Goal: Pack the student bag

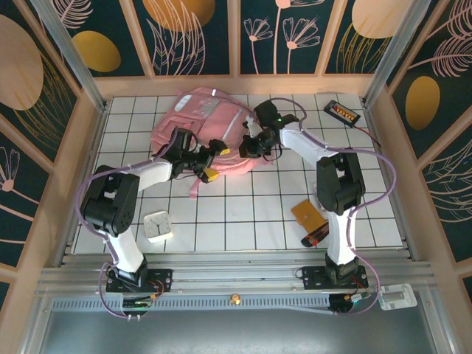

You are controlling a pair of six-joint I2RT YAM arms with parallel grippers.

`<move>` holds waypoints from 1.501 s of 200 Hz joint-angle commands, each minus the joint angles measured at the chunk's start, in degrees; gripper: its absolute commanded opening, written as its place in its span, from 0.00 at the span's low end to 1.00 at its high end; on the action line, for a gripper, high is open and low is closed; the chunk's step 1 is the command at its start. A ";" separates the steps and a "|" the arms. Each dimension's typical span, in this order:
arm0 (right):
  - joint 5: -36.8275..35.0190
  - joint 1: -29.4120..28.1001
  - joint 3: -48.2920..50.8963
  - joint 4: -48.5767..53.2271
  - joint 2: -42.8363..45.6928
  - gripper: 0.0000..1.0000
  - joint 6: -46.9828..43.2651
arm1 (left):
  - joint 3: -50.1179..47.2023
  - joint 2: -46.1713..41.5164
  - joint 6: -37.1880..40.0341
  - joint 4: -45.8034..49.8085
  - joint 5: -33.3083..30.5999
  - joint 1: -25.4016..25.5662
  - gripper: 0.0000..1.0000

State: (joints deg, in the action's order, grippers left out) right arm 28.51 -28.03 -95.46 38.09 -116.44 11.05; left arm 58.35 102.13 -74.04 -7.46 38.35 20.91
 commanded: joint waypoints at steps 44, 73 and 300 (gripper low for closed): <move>-8.20 0.48 -1.39 3.05 1.14 0.46 -2.73 | 0.17 -2.80 -2.85 2.04 0.37 -0.42 0.99; -7.59 0.48 -3.36 1.66 -1.35 0.45 -3.61 | 2.53 -2.26 -0.33 5.76 0.44 -0.47 0.99; -16.59 -2.11 2.20 -5.71 -8.46 0.25 -2.23 | 1.77 -6.01 0.55 10.01 0.52 -3.12 0.99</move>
State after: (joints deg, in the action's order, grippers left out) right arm 15.90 -29.65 -93.58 31.81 -121.71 7.77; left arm 60.97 98.41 -71.37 -1.48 38.30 18.24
